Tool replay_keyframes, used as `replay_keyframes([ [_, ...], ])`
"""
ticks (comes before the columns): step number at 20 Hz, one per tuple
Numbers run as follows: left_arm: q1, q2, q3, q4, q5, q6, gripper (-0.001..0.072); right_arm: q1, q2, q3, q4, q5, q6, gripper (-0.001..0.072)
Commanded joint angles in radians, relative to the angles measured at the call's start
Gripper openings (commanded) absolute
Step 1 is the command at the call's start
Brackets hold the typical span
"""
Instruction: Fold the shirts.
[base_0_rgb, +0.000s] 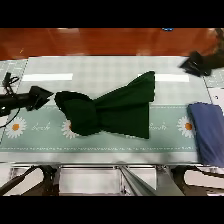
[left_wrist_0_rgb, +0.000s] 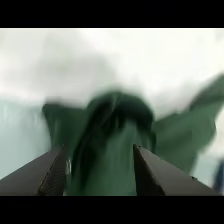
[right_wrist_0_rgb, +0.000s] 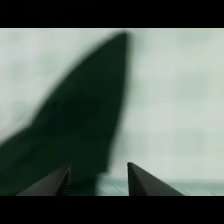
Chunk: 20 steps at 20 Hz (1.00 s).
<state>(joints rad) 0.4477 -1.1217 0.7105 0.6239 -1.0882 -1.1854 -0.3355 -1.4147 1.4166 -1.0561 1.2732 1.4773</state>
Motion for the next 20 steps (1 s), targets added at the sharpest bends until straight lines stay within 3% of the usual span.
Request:
replay_keyframes([
  [1,0.018,0.084,-0.187,0.008,-0.165,0.018,0.0504,-0.153,0.156,-0.310,-0.040,-0.027,-0.025,0.0409],
  [5,-0.111,0.087,-0.385,-0.008,-0.055,0.068,0.0504,-0.206,0.286,-0.646,0.148,-0.119,-0.199,0.0409],
  [11,-0.354,0.068,-0.386,-0.086,0.192,0.074,0.0500,-0.203,0.292,-0.735,0.158,-0.060,-0.254,0.0408],
  [12,-0.383,0.060,-0.381,-0.086,0.215,0.073,0.0431,-0.203,0.291,-0.744,0.157,-0.059,-0.254,0.0409],
  [14,-0.398,0.055,-0.367,-0.086,0.221,0.078,0.0036,-0.203,0.291,-0.772,0.160,-0.042,-0.254,0.0409],
  [20,-0.398,0.055,-0.333,-0.086,0.213,0.077,0.0032,-0.134,0.291,-0.886,0.246,0.010,-0.254,0.0409],
])
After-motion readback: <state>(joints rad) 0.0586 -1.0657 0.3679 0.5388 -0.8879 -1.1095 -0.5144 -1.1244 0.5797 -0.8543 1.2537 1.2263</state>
